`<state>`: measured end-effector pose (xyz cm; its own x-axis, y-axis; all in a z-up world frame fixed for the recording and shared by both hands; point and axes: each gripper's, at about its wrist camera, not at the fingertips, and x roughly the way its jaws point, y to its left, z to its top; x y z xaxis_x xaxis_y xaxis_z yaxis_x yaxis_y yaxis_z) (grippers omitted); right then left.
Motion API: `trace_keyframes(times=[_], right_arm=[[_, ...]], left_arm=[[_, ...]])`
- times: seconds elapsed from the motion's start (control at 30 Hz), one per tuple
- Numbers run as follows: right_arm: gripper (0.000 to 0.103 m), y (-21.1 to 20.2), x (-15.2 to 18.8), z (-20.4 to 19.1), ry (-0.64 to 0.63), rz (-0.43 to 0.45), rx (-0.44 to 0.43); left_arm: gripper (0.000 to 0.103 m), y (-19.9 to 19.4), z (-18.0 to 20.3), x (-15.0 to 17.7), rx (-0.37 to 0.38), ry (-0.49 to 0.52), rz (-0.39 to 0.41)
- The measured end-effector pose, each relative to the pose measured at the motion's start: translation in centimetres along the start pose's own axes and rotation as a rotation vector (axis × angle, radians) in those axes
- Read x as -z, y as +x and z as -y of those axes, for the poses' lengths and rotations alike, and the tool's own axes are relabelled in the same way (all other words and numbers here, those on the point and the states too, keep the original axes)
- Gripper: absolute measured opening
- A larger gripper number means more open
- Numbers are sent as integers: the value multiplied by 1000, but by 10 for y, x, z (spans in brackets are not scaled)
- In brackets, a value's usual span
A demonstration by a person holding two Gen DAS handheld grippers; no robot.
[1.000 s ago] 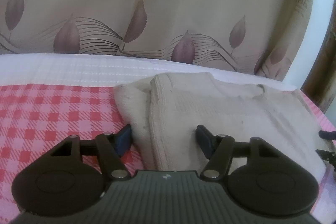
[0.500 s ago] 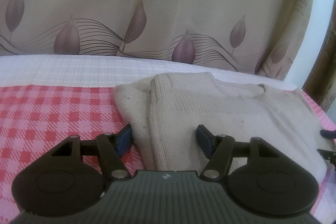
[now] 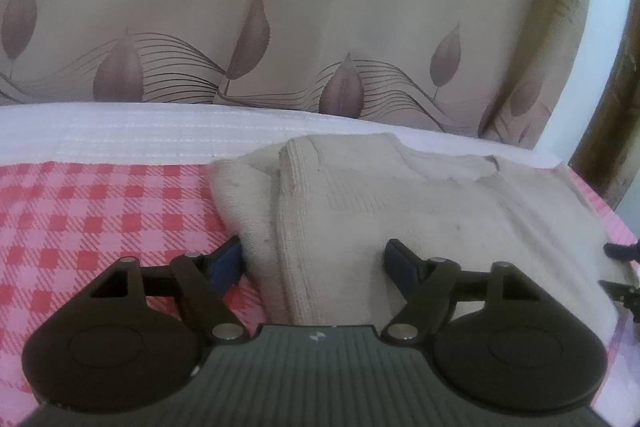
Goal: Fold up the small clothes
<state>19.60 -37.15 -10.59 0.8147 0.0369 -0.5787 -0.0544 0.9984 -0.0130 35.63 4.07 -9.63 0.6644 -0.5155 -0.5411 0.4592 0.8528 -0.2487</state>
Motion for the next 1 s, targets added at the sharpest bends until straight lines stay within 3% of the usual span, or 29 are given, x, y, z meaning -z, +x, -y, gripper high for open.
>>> trace_keyframes(times=[0.33,0.47,0.6,0.73,1.0], right_arm=[[103,-3,0,1,3,11,-8],[103,-5,1,1,10,18,-17],[103,-5,1,2,18,25,-25],[103,-7,1,3,30,32,-38],[103,-7,1,6,44,42,-55]], left_arm=[[47,-3,-5,0,-22,-78,13],[27,1,-7,-8,-7,-258,-42],[25,4,10,-14,-84,-247,-70],[24,0,17,-16,-136,-297,-64],[23,-14,40,-26,-162,-379,-25]])
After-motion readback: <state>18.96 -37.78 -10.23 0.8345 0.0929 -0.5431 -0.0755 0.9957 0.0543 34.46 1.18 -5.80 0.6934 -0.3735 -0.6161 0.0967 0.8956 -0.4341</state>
